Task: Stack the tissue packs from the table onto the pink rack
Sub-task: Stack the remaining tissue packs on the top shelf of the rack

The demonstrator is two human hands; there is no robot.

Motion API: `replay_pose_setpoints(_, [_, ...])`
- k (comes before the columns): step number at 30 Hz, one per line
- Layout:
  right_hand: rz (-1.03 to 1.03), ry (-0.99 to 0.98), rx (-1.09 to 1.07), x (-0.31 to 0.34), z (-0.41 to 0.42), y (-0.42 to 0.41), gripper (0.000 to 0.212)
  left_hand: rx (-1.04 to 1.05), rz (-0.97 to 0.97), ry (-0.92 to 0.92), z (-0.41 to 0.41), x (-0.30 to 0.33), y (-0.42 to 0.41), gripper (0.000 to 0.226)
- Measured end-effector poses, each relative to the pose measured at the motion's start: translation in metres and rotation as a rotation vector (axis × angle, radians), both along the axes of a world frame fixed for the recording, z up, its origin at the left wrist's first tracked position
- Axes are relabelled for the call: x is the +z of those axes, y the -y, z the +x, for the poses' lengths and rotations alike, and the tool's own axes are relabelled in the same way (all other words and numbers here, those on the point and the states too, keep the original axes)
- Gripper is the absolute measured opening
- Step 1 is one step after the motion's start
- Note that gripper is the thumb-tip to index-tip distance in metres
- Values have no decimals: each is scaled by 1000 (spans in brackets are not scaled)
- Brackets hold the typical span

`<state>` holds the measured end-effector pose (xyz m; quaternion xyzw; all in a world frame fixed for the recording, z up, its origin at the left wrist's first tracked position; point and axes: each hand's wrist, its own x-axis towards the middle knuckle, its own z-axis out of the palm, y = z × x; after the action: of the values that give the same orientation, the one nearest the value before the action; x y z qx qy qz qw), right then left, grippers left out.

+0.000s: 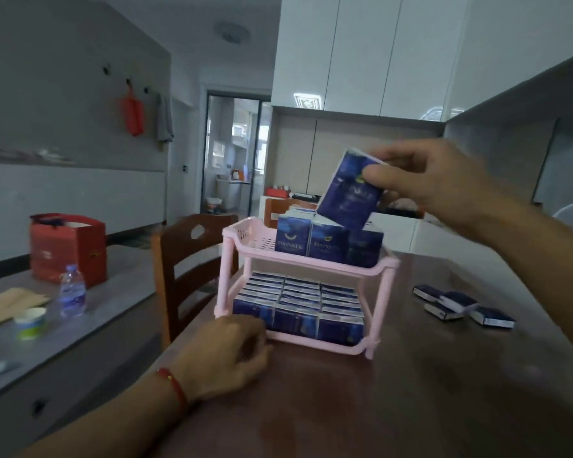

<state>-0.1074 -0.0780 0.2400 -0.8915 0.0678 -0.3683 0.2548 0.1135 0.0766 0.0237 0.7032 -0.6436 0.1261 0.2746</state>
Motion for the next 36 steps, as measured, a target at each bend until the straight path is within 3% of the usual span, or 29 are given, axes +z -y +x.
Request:
replay_pose_setpoints(6, [-12, -86, -116, 20, 119, 22, 29, -21, 34, -42, 6, -7, 5, 24])
replay_pose_setpoints(13, [-79, -439, -220, 9, 196, 47, 28, -59, 12, -225, 17, -16, 15, 26])
replay_pose_setpoints(21, [-161, -644, -309, -12, 218, 70, 27, -80, 66, -349, 20, -17, 20, 23])
replay_pose_setpoints(31, [-171, -762, -355, -10, 219, 72, 26, -93, 76, -362, 19, -16, 20, 21])
replay_pose_setpoints(36, [-200, -854, -371, -10, 219, 69, 37, -95, 73, -353, 19, -17, 19, 22])
